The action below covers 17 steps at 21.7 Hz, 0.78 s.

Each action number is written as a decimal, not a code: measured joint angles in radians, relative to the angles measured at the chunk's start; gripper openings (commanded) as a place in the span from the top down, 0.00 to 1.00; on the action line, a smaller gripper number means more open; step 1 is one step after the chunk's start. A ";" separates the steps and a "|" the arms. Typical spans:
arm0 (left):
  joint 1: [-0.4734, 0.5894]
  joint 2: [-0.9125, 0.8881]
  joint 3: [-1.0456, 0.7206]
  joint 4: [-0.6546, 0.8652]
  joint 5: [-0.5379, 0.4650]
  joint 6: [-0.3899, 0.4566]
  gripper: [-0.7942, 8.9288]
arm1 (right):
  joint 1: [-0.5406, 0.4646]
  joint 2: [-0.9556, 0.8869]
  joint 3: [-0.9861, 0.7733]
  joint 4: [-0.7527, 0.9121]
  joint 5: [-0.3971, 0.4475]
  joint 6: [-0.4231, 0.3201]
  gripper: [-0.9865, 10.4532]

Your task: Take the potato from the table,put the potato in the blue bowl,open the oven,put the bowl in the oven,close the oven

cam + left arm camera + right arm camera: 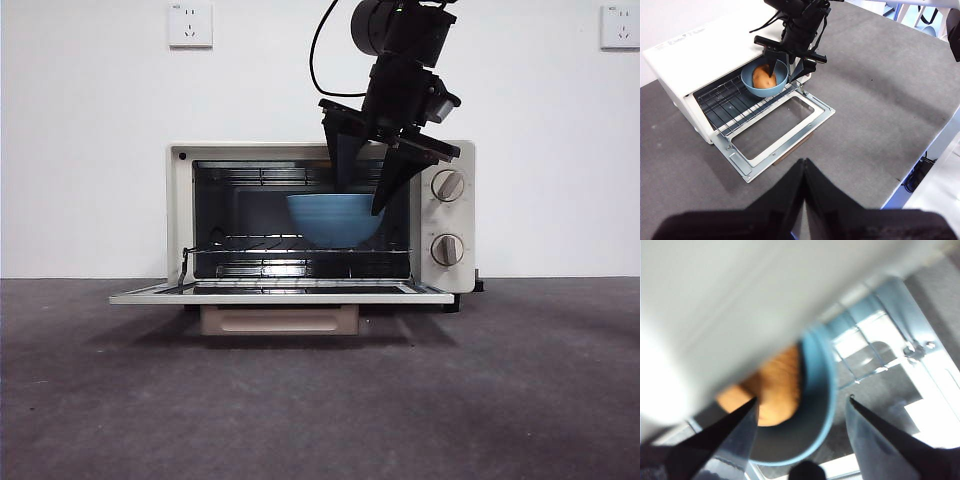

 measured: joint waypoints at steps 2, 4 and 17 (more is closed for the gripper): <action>0.000 0.000 0.000 0.000 0.000 0.000 0.92 | -0.001 0.000 0.003 -0.010 0.002 0.000 0.66; 0.000 0.000 0.000 0.000 0.000 0.000 0.92 | -0.002 0.000 0.003 -0.015 0.002 0.000 0.66; 0.000 0.077 0.000 0.000 -0.002 0.000 0.92 | 0.089 -0.073 0.338 -0.239 0.241 -0.462 0.92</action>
